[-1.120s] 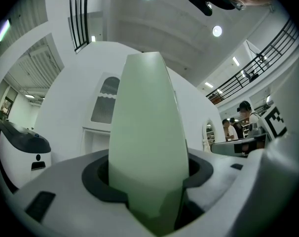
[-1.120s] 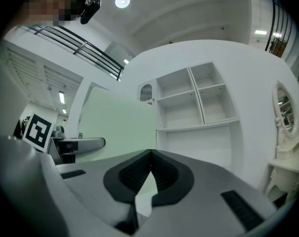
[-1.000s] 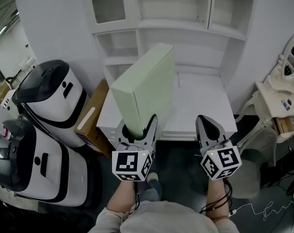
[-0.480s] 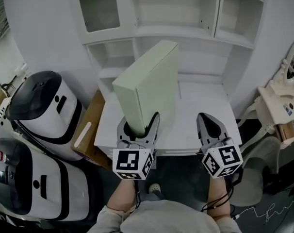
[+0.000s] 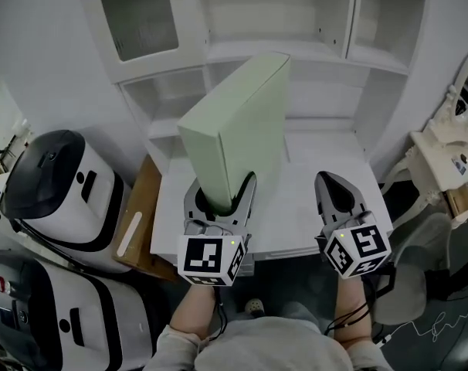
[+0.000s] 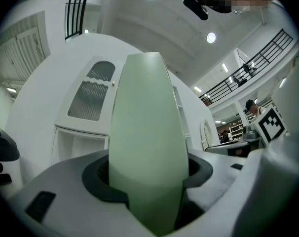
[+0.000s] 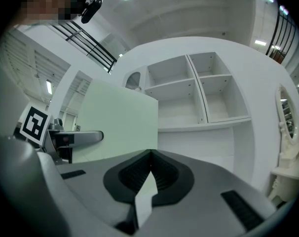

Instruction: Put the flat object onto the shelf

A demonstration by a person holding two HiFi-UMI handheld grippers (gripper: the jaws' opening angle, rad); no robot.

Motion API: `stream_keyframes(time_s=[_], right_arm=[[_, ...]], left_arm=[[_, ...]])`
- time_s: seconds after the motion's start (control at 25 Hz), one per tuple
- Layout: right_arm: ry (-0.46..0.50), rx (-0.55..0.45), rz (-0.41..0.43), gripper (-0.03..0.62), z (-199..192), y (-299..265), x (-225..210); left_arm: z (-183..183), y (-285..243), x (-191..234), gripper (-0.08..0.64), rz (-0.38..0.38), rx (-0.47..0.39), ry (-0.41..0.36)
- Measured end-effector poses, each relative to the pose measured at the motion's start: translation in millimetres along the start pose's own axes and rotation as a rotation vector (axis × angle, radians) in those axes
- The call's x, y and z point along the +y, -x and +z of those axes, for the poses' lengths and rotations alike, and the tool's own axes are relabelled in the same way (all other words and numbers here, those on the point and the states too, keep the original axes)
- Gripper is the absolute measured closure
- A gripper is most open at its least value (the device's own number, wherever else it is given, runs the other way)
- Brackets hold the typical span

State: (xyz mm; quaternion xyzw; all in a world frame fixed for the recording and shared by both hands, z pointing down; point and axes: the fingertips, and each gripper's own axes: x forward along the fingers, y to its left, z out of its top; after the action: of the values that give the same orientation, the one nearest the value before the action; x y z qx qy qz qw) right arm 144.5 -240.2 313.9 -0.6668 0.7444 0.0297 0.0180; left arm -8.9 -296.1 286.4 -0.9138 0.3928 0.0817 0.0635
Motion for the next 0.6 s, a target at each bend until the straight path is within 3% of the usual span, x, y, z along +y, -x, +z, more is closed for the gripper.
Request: stream_keyframes(time_s=[0.44,0.6], right_arm=[[-0.007,-0.025,0.001,0.583,7,-33,-30],[-0.012,-0.036,0.041,0.583,12,-49,-46]], left_arm=[[24,-39,9,0.276,0.018,-0.043,-0.142],[39,-62,5,0.279,0.046,-0.051,-0.26]])
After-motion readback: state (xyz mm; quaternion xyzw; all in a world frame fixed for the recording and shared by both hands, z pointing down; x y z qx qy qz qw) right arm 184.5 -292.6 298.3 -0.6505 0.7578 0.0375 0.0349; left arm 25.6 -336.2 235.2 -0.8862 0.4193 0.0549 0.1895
